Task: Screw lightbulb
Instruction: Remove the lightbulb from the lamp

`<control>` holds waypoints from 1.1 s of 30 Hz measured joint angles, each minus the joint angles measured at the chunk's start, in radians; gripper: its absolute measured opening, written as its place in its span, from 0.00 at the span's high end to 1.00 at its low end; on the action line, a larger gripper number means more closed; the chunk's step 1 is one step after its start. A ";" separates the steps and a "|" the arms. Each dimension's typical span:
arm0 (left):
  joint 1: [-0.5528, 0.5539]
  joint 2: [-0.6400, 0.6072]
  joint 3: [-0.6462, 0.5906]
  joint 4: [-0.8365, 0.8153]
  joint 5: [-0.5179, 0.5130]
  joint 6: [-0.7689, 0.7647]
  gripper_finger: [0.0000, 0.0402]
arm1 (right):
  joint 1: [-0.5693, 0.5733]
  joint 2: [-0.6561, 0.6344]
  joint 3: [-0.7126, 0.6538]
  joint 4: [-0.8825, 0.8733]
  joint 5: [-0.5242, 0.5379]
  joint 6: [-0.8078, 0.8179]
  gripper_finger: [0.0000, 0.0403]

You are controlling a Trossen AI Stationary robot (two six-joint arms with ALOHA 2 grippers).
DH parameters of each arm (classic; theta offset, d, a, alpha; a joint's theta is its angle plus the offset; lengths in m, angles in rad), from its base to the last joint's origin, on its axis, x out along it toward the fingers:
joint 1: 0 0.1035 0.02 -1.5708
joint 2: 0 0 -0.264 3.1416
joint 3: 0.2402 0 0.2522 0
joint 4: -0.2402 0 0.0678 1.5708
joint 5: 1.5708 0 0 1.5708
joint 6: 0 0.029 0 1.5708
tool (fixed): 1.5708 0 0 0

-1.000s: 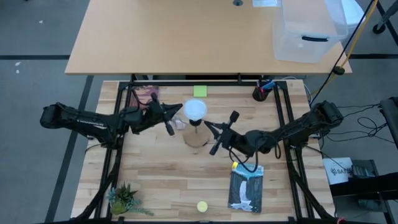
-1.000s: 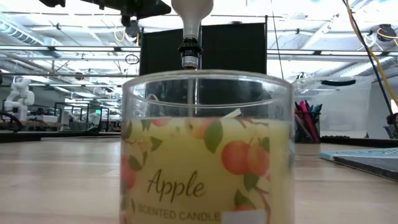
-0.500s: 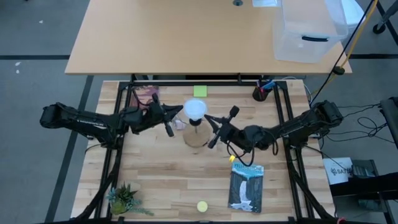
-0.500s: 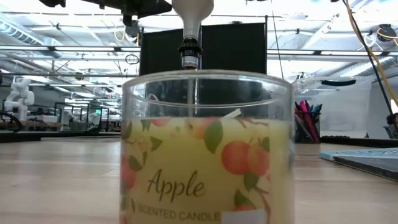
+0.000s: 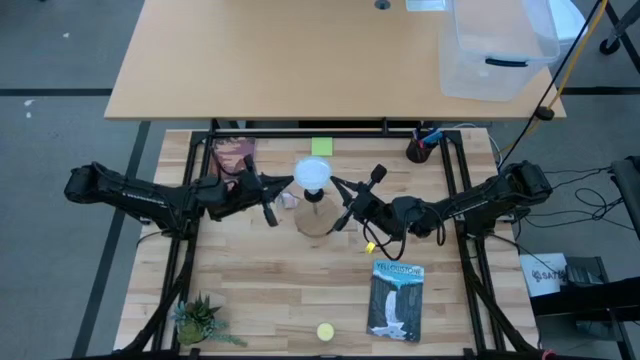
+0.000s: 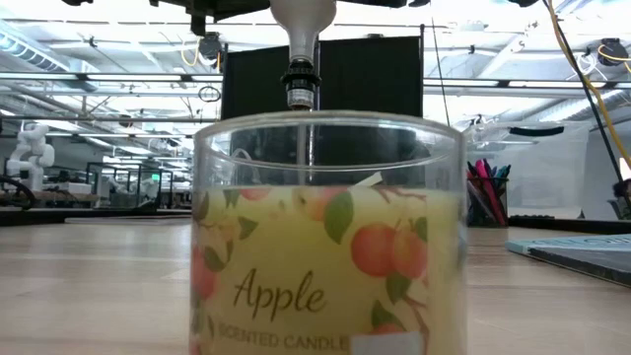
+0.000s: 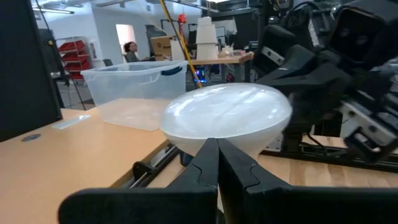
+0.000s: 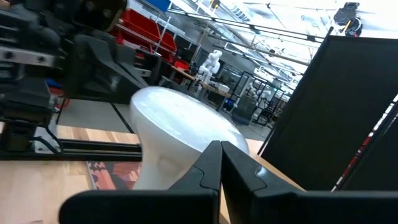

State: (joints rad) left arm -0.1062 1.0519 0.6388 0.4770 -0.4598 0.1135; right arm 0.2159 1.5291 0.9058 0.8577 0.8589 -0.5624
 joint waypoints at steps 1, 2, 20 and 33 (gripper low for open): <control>-0.007 0.000 0.000 0.000 -0.003 0.000 1.00 | -0.001 0.000 0.000 0.000 0.001 0.000 1.00; -0.014 0.000 0.000 0.000 -0.004 0.000 1.00 | -0.002 0.000 0.000 0.000 0.001 0.000 1.00; -0.144 0.042 0.001 0.037 -0.020 -0.026 1.00 | -0.055 0.003 0.000 -0.023 -0.032 -0.003 1.00; -0.177 0.027 0.001 0.116 -0.229 0.137 1.00 | 0.008 0.003 0.000 -0.061 0.138 0.053 1.00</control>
State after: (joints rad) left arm -0.2831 1.0790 0.6395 0.5929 -0.6888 0.2504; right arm 0.2242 1.5322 0.9062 0.7971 0.9972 -0.5097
